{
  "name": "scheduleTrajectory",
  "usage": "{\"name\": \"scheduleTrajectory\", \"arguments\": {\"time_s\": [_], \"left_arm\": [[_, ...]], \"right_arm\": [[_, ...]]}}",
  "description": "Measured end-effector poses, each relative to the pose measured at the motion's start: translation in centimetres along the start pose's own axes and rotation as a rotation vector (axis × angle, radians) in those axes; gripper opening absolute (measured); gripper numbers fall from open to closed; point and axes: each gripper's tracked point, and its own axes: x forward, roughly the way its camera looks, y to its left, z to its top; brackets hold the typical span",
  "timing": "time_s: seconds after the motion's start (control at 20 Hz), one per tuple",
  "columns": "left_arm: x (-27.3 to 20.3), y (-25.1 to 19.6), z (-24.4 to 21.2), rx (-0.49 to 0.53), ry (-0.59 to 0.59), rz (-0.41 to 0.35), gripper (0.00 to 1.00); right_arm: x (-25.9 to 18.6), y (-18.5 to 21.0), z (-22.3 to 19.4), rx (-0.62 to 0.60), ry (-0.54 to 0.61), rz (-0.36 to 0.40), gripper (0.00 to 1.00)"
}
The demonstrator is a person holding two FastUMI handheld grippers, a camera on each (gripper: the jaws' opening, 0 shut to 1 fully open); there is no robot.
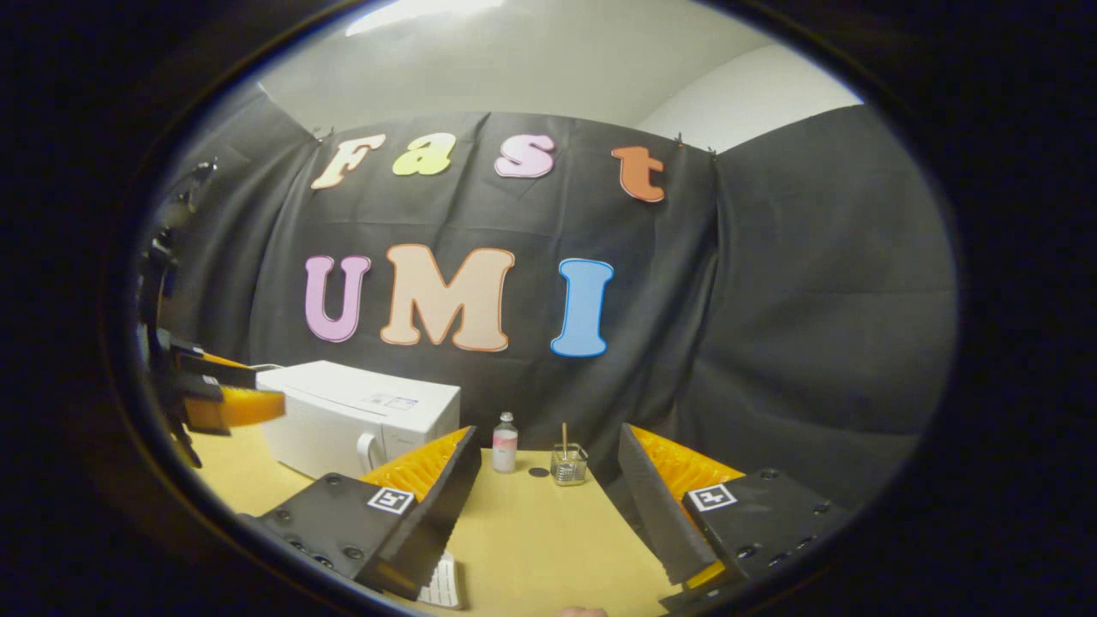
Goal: Open the microwave oven with the left hand, put the food in, and close the microwave oven.
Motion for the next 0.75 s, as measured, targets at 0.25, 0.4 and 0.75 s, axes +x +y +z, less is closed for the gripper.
{"name": "scheduleTrajectory", "arguments": {"time_s": [0.25, 0.4, 0.75], "left_arm": [[-1.6, 0.9, 0.8, -0.002, 0.011, 0.029, 0.99], [-1.9, 1.3, 1.5, -0.008, -0.010, 0.056, 0.94], [-2.8, 1.9, 2.6, 0.008, -0.034, 0.087, 0.97]], "right_arm": [[0.6, 0.1, 0.9, -0.002, -0.026, 0.014, 0.96], [0.7, 0.1, 1.4, 0.001, -0.038, 0.014, 0.96], [0.3, 1.5, 1.3, -0.009, -0.034, 0.052, 0.97]]}}
